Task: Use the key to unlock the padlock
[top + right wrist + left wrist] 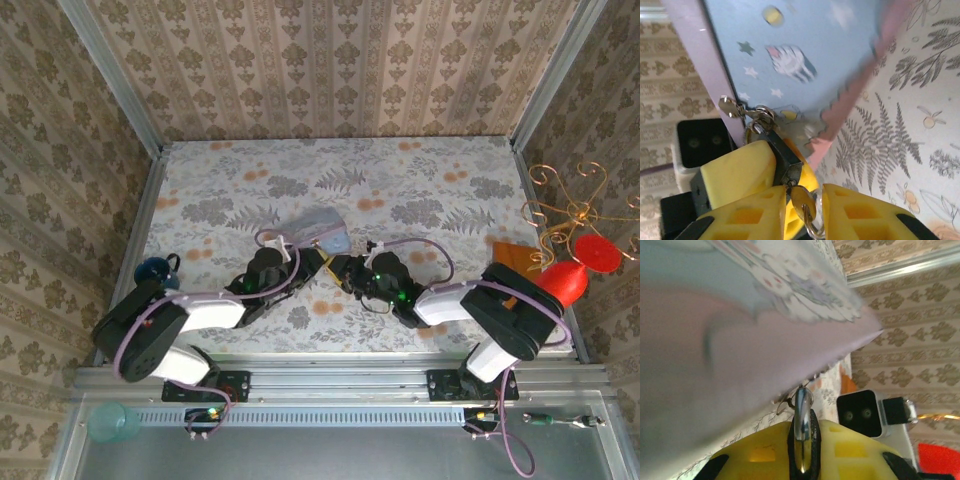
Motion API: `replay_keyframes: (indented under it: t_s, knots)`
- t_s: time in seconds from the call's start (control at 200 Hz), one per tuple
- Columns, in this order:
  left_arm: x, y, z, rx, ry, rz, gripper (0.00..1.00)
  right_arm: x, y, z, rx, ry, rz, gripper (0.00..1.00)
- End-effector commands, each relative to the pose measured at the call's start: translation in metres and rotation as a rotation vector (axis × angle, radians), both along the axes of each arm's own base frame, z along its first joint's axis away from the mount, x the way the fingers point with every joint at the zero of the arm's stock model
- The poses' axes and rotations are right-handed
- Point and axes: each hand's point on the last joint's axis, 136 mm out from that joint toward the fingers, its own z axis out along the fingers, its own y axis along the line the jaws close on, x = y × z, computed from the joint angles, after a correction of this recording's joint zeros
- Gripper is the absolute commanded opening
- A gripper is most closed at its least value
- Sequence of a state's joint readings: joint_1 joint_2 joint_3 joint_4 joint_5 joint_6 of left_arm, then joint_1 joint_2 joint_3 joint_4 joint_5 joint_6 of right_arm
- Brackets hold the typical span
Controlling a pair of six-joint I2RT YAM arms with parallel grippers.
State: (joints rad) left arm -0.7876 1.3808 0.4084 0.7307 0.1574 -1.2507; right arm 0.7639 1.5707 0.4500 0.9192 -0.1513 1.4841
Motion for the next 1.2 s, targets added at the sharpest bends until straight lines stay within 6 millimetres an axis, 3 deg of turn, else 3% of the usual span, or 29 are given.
replay_keyframes:
  t_s: [0.0,0.12,0.3,0.465,0.565,0.675,0.775,0.805,0.885,1.005,1.195]
  knots:
    - [-0.014,0.012,-0.006,0.211,-0.058,-0.068,0.00,-0.008,-0.003,0.010,-0.082,-0.074,0.048,0.33]
    - [-0.010,0.032,0.001,0.247,-0.080,-0.027,0.00,-0.019,-0.022,-0.011,-0.236,-0.059,0.052,0.36]
    - [-0.008,0.039,0.004,0.269,-0.089,-0.009,0.00,-0.035,-0.030,0.005,-0.466,-0.236,0.101,0.36]
    - [-0.009,0.031,0.001,0.221,-0.065,-0.022,0.00,-0.048,-0.033,0.022,-0.771,-0.549,0.088,0.34]
    - [-0.011,0.027,0.002,0.203,-0.054,-0.029,0.00,-0.057,-0.026,0.022,-0.903,-0.709,0.121,0.32]
    - [-0.018,0.023,0.005,0.212,-0.054,-0.024,0.00,-0.080,0.004,0.025,-1.041,-0.982,0.255,0.31]
    - [-0.024,0.022,0.005,0.216,-0.049,-0.011,0.00,-0.086,0.022,0.019,-1.165,-1.116,0.307,0.31]
    - [-0.025,0.023,0.005,0.211,-0.048,-0.006,0.00,-0.086,0.025,0.009,-1.213,-1.128,0.327,0.31]
    - [-0.026,0.027,0.005,0.210,-0.048,0.011,0.00,-0.085,0.032,0.004,-1.243,-1.176,0.321,0.32]
    - [-0.029,0.028,0.010,0.209,-0.053,-0.002,0.00,-0.084,0.033,0.010,-1.201,-1.210,0.259,0.34]
    - [-0.036,0.023,0.001,0.190,-0.029,-0.017,0.00,-0.076,0.026,0.013,-1.254,-1.213,0.194,0.35]
